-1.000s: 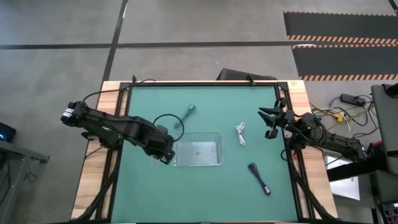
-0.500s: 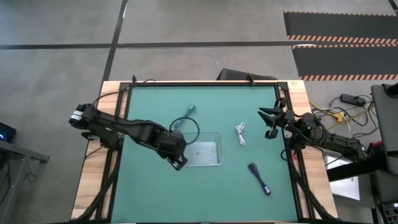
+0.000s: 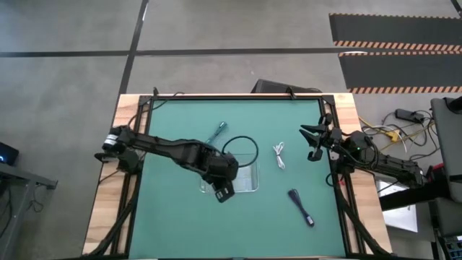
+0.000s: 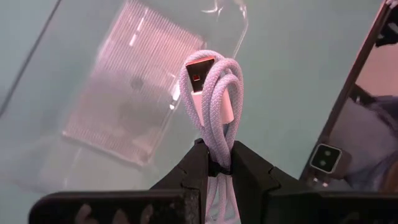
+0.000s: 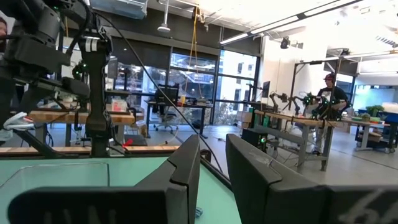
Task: Pick and place USB-C Cables
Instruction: Put the left white charger cable into the transparent bin
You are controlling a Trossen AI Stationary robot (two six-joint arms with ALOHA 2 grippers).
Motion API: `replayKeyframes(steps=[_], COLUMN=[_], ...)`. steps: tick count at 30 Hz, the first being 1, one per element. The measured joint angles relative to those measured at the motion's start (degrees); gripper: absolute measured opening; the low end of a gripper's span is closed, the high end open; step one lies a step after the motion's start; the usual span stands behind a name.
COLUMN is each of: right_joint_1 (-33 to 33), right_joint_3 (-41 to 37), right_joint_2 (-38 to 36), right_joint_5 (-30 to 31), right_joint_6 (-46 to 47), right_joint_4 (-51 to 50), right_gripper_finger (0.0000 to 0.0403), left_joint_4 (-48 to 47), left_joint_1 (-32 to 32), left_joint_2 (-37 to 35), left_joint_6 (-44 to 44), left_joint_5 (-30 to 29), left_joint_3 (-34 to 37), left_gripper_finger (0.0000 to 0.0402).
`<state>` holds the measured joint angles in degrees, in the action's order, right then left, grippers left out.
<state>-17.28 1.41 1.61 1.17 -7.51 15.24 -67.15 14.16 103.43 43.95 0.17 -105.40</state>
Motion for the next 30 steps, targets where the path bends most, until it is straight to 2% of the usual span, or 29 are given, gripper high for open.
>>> replayKeyframes(steps=[6, 22, 30], right_joint_1=[0.0, 0.0, 0.0], right_joint_3=[0.0, 0.0, 0.0], right_joint_2=[0.0, 0.0, 0.0], right_joint_5=[0.0, 0.0, 0.0], right_joint_6=[0.0, 0.0, 0.0], right_joint_4=[0.0, 0.0, -0.7], right_gripper_finger=[0.0068, 0.0068, 0.0068], left_joint_4=[0.1, 0.2, 0.4], left_joint_1=[-1.8, -7.7, -8.5], left_joint_2=[1.7, 2.0, 2.2], left_joint_6=[-6.7, -17.0, -26.4], left_joint_5=[0.0, -1.2, -3.2], left_joint_3=[-2.5, -2.3, -1.7], left_gripper_finger=[0.0032, 0.0036, 0.0036])
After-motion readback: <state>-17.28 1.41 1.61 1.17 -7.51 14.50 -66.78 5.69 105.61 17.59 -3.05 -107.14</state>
